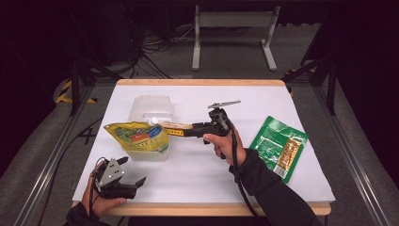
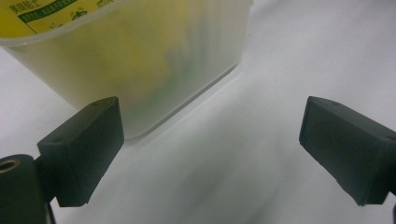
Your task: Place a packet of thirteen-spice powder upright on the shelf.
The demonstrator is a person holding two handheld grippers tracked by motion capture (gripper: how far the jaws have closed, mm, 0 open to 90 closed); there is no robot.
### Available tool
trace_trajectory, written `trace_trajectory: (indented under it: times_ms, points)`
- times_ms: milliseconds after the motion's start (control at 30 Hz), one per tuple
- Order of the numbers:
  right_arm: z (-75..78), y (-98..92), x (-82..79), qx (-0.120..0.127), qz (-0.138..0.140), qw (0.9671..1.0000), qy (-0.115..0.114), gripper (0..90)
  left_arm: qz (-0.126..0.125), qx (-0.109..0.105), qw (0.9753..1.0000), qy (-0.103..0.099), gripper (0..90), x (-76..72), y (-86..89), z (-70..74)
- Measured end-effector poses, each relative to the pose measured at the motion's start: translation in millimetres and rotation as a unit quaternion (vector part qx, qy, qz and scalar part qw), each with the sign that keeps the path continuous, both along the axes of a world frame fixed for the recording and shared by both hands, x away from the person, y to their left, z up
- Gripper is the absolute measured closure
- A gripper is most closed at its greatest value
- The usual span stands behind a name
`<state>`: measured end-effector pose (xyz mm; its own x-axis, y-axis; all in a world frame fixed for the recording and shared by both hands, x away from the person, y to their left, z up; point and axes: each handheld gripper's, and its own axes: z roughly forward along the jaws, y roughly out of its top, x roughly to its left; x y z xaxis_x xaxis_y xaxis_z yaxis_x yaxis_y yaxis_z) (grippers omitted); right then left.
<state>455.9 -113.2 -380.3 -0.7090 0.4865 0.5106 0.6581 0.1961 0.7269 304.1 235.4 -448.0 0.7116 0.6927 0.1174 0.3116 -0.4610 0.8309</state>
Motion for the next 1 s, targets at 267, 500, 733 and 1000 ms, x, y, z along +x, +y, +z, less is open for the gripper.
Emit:
trace_trajectory:
  times_ms: [267, 500, 733, 1000]
  points:
    - [-1.4, 21.6, 12.8, 0.000, -0.016, 0.9989, 0.045, 33.1, -0.004, 0.010, 0.9999, -0.002, 7.2, 0.2, -1.2, -0.8]
    - [-2.9, 31.0, 17.6, -0.001, -0.017, 0.9983, 0.055, 33.0, -0.007, 0.020, 0.9998, -0.002, 7.2, 0.3, -3.9, -1.9]
    - [-3.7, 31.4, 20.5, 0.028, 0.013, 0.9970, 0.071, 25.5, -0.013, 0.028, 0.9995, -0.001, 7.1, 0.5, -5.4, -3.2]
    - [-9.4, 38.7, 14.6, 0.003, 0.089, 0.9954, 0.035, 32.5, -0.017, 0.035, 0.9992, -0.001, 7.1, 0.3, -6.7, -3.6]
